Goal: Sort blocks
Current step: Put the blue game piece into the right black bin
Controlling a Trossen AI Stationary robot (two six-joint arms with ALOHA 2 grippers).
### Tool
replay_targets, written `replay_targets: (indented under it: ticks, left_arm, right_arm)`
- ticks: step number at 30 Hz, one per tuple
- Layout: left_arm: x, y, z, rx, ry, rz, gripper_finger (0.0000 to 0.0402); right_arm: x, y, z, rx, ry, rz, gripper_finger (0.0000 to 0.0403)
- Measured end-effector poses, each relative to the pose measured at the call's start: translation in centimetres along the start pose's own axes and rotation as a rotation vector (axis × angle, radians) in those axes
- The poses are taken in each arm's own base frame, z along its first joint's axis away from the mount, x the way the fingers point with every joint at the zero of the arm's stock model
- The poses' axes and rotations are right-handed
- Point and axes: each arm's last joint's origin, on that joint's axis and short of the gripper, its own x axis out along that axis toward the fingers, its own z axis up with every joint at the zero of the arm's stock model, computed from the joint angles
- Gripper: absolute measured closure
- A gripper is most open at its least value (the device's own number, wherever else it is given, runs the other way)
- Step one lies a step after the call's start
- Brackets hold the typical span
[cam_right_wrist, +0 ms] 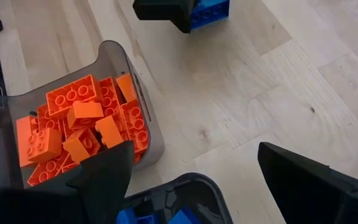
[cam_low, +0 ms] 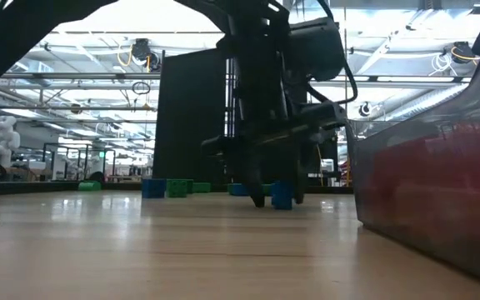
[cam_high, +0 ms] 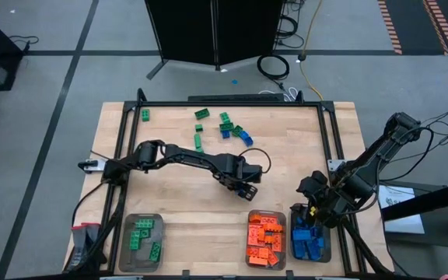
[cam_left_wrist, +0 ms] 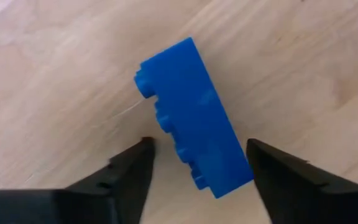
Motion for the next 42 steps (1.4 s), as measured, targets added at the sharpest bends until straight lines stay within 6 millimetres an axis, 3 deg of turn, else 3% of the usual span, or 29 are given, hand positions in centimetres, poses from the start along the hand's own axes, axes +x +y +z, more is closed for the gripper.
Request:
replay_targets:
  ticks: [8, 13, 17, 19, 26, 32, 37, 42]
  left_arm:
    - [-0.2, 0.7, 1.3, 0.008, -0.034, 0.002, 0.0317]
    - [-0.2, 0.7, 1.4, 0.055, -0.038, -0.006, 0.0318]
    - [-1.4, 0.6, 1.3, 0.087, -0.033, -0.028, 0.0318]
    - [-2.9, 0.4, 1.4, 0.101, -0.061, -0.055, 0.0318]
    - [-11.5, -0.4, 2.0, 0.204, -0.291, -0.212, 0.0318]
    - [-18.4, -1.0, 1.3, 0.334, -0.571, -0.329, 0.0318]
    - [-21.5, -2.2, 0.4, 0.506, -0.806, -0.368, 0.0318]
    - [-22.9, -3.9, -0.3, 0.620, -0.973, -0.453, 0.0318]
  right_arm:
    - [0.0, 0.0, 0.0, -0.003, 0.000, -0.003, 0.0066]
    - [0.0, 0.0, 0.0, -0.003, -0.002, -0.004, 0.0066]
    - [0.0, -0.1, 0.2, -0.045, -0.058, -0.025, 0.0066]
    - [0.0, -0.2, 0.4, -0.071, -0.126, -0.054, 0.0066]
    - [-0.6, -0.5, 1.1, -0.155, -0.334, -0.123, 0.0066]
    - [-2.8, -1.2, 2.7, -0.104, -0.605, -0.130, 0.0066]
    - [-6.3, -1.7, 4.7, -0.025, -0.811, -0.060, 0.0066]
    - [-10.0, -1.5, 6.8, -0.101, -0.925, 0.118, 0.0066]
